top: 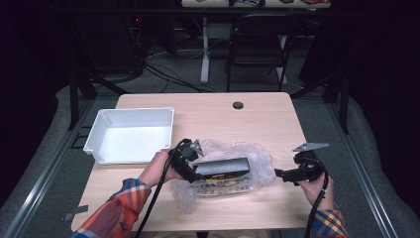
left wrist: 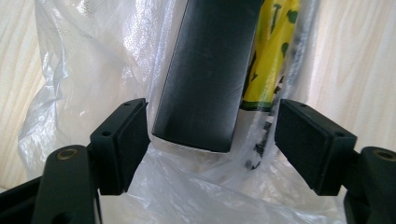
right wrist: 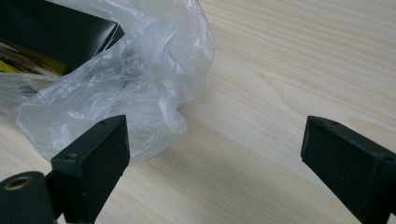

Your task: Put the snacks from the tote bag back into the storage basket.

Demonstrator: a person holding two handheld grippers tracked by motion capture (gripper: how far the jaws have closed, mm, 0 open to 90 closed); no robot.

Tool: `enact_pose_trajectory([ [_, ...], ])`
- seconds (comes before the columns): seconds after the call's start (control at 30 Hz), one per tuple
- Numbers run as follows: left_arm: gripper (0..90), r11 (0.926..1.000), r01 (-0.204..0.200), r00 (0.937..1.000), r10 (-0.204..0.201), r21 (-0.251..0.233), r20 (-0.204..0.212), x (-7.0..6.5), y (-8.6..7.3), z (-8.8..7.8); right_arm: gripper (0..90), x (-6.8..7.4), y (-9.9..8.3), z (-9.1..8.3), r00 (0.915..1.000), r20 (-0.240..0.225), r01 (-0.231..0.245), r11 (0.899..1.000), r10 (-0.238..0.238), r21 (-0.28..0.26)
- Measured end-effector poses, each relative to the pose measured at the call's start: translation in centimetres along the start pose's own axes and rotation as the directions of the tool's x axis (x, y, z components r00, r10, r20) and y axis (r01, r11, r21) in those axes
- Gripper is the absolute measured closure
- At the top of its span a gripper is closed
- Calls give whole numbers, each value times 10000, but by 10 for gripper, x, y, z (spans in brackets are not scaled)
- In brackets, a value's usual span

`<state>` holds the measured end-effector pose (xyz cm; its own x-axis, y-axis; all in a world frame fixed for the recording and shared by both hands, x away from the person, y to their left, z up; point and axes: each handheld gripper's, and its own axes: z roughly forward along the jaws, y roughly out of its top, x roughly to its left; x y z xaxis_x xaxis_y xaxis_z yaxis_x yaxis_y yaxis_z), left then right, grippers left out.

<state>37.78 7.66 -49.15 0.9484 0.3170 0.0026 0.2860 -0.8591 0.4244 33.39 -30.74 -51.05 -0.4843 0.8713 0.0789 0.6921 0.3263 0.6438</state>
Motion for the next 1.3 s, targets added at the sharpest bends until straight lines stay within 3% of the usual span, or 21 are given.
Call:
enact_pose_trajectory([
  [0.27, 313, 9975, -355, 9994, 352, 605, 67, 5, 8, 13, 82, 0, 0, 1, 9997, 200, 120, 9999, -121, 35],
  [0.6, 376, 9882, -798, 9968, 796, 1310, 62, 7, 14, 29, 77, -4, -2, -1, 9997, 264, 15, 10000, -16, 27],
  [0.97, 381, 9684, -1266, 9918, 1275, 2148, 96, 6, 20, 43, 75, -6, -3, 1, 9996, 249, -168, 9999, 167, 16],
  [1.07, 405, 9648, -1452, 9892, 1461, 2192, 120, 5, 22, 44, 75, -6, -3, 1, 9996, 270, -121, 9999, 118, 89],
  [1.2, 427, 9655, -1576, 9875, 1550, 2075, 291, 5, 22, 44, 76, -7, -3, 0, 9993, 329, -182, 9998, 181, 19],
  [1.27, 429, 9653, -1607, 9867, 1623, 2057, 96, 4, 22, 44, 76, -7, -3, 0, 9994, 298, -175, 9998, 174, 31],
  [1.3, 430, 9646, -1633, 9866, 1608, 2069, 290, 5, 22, 43, 76, -7, -3, -1, 9993, 342, -183, 9998, 181, 51],
])
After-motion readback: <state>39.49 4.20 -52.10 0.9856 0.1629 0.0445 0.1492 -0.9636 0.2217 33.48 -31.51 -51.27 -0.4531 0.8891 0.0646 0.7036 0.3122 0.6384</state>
